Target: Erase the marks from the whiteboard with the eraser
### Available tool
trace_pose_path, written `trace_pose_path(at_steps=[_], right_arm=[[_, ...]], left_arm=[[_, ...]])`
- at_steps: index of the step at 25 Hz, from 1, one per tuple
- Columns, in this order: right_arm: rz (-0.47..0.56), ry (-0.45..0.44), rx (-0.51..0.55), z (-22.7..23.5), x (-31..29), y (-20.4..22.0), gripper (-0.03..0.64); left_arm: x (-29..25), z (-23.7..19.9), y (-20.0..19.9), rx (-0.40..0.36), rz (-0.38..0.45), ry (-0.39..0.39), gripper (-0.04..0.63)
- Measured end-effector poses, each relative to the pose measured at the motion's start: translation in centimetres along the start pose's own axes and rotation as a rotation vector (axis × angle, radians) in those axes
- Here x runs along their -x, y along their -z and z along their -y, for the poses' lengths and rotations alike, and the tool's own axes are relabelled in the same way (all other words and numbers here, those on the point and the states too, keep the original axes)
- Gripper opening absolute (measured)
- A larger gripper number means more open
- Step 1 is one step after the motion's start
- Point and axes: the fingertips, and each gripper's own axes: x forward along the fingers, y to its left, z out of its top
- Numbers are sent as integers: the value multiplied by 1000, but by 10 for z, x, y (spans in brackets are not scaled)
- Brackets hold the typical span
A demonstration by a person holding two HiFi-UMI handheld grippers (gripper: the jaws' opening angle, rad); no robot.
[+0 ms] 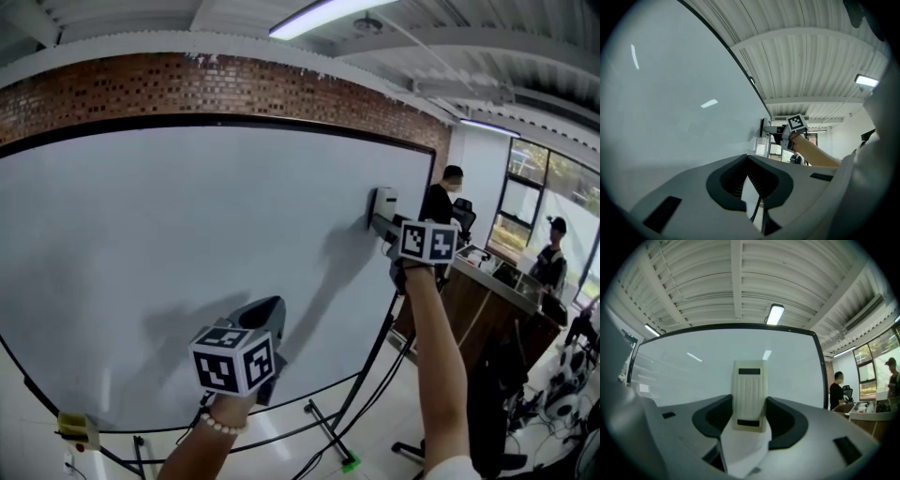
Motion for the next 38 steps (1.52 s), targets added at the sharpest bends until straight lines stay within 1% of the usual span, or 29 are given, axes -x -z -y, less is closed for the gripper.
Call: trace_pose_path(at_steps=[6,10,13,20,26,29,32,34,38], right_arm=[[1,9,2,75,-1,2,244],[2,16,-16,122,-2,7,244],[-2,18,-28,153,-1,14,244],[-12,8,-9,188,0,38,244],[-6,-31,-19,189,3,79,244],[-11,-42,-19,180,3,93,244],[-12,-59,-9,167,4,98,244],[-17,-58,-3,155,4,98,244],[-19,-52,9,124,6,99,244]], left_arm=[[-38,25,8,5,24,-36,-12],[-58,39,22,6,20,-50,-12],[-70,44,35,17,13,-76,-12],[-86,52,60,46,-7,-101,-12],[-89,58,80,59,-29,-105,-12],[-86,58,86,41,-28,-116,-12],[-84,56,91,23,-26,-146,-13],[-82,52,96,32,-29,-169,-12],[-69,45,104,50,-47,-192,-12]])
